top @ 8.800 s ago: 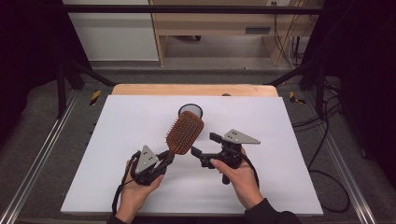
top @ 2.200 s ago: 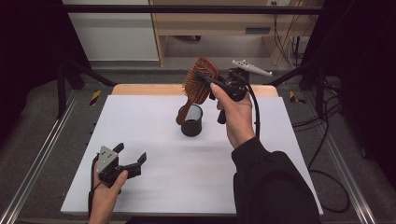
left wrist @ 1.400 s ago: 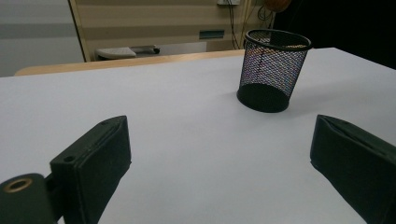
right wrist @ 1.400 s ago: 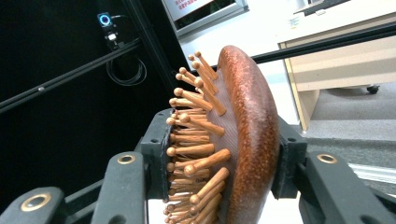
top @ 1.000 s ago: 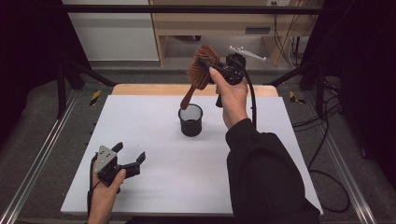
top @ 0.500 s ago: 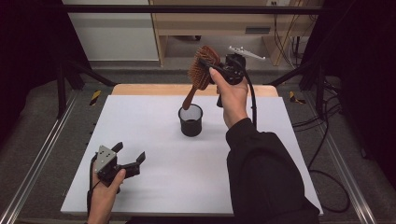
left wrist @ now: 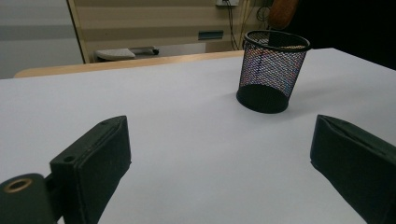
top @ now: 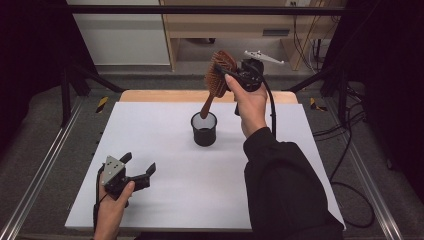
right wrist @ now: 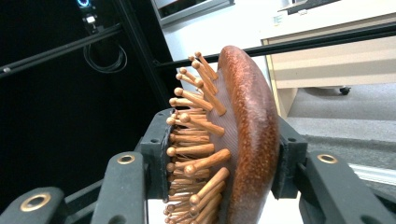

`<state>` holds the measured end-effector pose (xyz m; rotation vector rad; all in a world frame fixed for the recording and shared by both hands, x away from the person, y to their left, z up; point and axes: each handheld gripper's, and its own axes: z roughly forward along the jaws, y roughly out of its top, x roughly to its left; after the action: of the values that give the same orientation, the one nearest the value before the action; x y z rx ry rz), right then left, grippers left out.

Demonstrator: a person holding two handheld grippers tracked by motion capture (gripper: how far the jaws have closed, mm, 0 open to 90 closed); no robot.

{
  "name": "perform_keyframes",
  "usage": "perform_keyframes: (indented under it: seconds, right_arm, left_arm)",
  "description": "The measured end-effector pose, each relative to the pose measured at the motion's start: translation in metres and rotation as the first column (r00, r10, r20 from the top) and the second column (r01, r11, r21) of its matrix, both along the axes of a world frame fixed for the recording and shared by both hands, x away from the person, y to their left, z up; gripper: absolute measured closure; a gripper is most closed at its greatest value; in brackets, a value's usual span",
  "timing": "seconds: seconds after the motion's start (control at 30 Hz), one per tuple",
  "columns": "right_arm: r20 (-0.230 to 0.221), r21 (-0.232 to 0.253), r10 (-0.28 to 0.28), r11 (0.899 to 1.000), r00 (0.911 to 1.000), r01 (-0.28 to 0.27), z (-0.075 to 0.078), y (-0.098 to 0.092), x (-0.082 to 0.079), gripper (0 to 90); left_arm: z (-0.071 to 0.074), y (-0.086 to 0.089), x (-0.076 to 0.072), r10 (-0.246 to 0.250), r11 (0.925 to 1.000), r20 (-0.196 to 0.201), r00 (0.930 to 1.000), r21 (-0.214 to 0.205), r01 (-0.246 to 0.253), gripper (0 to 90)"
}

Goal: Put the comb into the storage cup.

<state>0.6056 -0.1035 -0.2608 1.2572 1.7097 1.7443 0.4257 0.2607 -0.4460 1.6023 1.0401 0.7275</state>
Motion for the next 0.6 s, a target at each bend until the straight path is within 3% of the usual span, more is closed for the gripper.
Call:
perform_keyframes:
  seconds: [0.6]
  right_arm:
    - [-0.030,-0.057,-0.008,0.998,0.9995,0.007,-0.019,0.006,0.005,51.4]
  left_arm:
    - [0.000,0.000,0.000,-0.003,1.0000,-0.002,1.0000,0.002,0.003,5.5]
